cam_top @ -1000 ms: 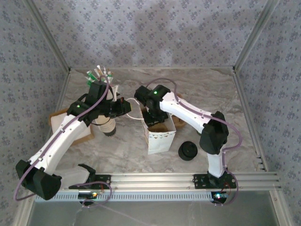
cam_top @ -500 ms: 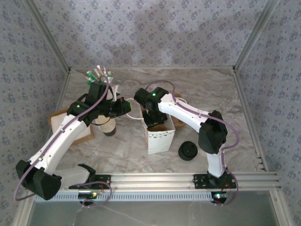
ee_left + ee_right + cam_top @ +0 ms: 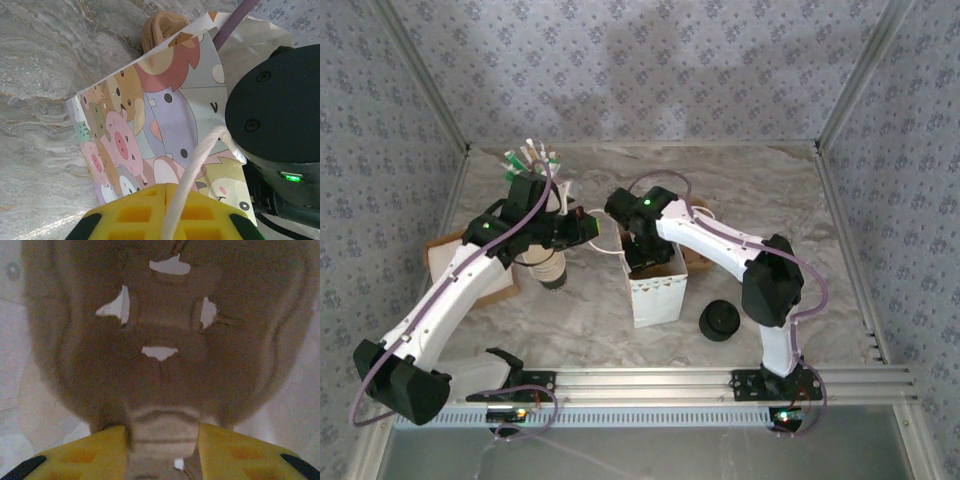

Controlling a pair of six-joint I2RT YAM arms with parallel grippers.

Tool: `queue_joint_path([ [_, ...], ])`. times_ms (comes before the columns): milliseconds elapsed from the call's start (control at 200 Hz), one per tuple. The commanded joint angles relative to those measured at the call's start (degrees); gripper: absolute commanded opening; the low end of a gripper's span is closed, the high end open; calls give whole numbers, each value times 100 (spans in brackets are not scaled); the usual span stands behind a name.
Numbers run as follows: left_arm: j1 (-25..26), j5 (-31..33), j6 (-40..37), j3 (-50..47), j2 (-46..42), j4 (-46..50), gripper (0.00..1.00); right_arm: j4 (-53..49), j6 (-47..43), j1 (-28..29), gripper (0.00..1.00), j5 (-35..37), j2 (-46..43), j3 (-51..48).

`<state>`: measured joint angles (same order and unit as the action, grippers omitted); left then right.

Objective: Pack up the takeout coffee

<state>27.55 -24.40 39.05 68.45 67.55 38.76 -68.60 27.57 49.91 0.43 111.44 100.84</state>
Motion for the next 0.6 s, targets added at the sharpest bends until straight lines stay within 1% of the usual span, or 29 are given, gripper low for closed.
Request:
queue_joint_path([
  [0, 40, 32, 15, 32, -114, -77, 7, -322, 3, 31, 47, -43, -36, 29],
  [350, 46, 36, 39, 30, -116, -84, 7, -545, -7, 34, 61, 37, -243, 339],
  [595, 43, 100, 42, 46, -110, -57, 7, -511, -12, 28, 65, -49, -323, 410],
])
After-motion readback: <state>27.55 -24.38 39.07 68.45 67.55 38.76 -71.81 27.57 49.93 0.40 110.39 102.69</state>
